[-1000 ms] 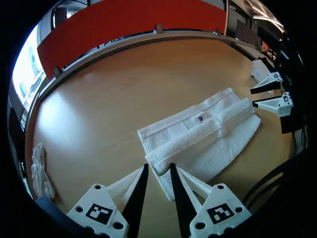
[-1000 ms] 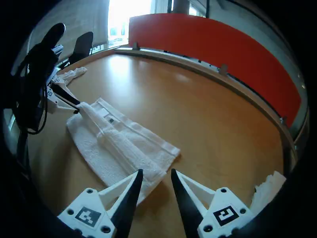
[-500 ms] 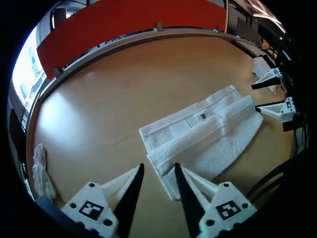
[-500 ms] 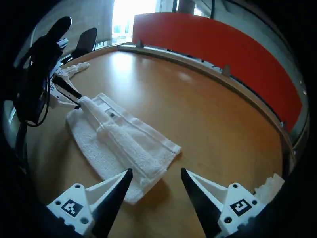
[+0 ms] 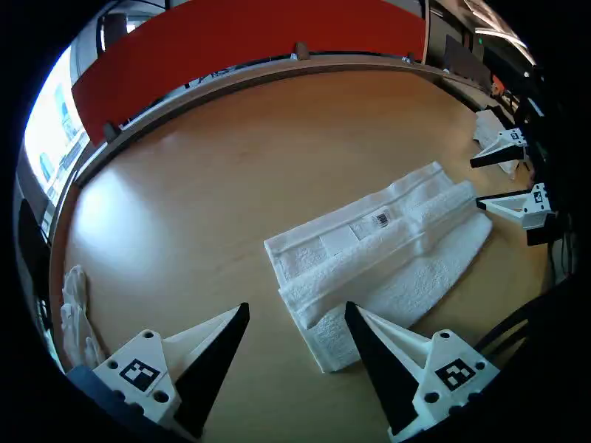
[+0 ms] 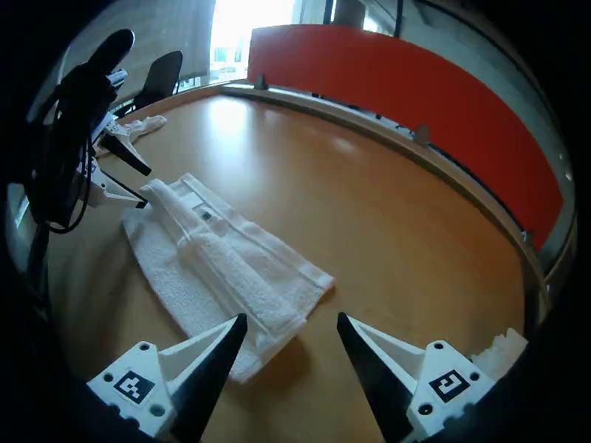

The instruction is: Fold towel

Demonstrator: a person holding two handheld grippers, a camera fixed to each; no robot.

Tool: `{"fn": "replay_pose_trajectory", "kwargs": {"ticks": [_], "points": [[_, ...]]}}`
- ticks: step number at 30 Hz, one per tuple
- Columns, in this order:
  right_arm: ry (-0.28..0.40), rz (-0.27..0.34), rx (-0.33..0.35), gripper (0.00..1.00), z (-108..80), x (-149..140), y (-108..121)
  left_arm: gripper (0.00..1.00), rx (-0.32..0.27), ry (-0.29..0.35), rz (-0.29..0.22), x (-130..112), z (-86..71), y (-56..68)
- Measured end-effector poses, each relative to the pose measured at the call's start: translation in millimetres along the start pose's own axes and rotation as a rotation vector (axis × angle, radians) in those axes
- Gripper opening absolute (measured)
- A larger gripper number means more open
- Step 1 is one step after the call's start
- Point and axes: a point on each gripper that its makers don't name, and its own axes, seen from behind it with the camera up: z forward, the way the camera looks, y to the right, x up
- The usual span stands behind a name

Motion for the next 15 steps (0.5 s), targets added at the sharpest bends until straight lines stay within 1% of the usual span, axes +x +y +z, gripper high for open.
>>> {"fn": "replay_pose_trajectory", "kwargs": {"ticks": [9, 15], "points": [[0.006, -0.013, 0.015, 0.94, 2.0, 6.0, -8.4, 0.96, 0.020, -0.002, -0.024, -8.0, -8.4, -8.4], [0.013, -0.027, 0.032, 0.94, 6.9, 13.7, -17.5, 0.96, 0.041, -0.002, -0.060, -18.9, -17.7, -17.6]]}}
